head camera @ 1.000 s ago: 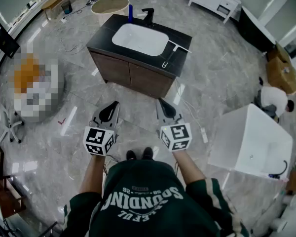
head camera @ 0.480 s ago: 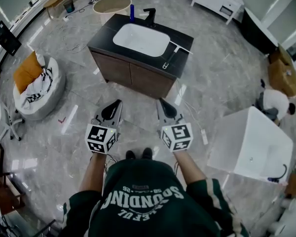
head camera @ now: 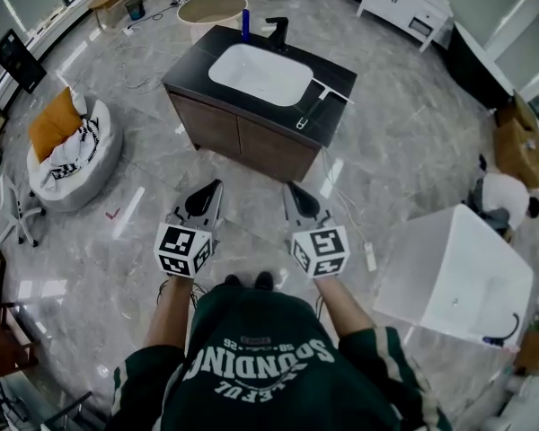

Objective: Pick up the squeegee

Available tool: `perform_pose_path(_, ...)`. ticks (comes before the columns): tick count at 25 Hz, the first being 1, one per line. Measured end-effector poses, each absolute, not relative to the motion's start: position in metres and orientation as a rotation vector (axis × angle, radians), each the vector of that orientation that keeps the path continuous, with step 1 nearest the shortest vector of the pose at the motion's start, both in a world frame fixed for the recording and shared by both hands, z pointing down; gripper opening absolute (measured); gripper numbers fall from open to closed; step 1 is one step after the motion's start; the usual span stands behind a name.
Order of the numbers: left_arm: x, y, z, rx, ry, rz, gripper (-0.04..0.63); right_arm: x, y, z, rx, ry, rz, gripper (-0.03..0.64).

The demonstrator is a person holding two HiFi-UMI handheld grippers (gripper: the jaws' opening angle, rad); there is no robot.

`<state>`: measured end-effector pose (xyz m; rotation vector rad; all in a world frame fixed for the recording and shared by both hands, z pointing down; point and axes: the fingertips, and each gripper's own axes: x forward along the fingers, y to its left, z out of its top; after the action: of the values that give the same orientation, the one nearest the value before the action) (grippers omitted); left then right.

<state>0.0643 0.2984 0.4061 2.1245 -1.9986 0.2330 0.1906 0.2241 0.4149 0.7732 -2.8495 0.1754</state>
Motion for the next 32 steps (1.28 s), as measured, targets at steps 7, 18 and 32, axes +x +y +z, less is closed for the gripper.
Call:
perform_pose_path(7, 0.069, 0.286, 0.409, 2.098, -2.029, 0.231, 0.002, 0.196, 0.215, 0.423, 0.724, -2.854, 0.186, 0.002)
perform_pose_path(18, 0.048, 0.237, 0.419, 2.111, -2.037, 0.215, 0.002, 0.18, 0.168, 0.428, 0.732, -2.876, 0.163, 0.002)
perform_pose_path(32, -0.035, 0.129, 0.439, 2.176, -1.911, 0.229, 0.002, 0.103, 0.082, 0.448, 0.85, -2.803, 0.24, 0.002)
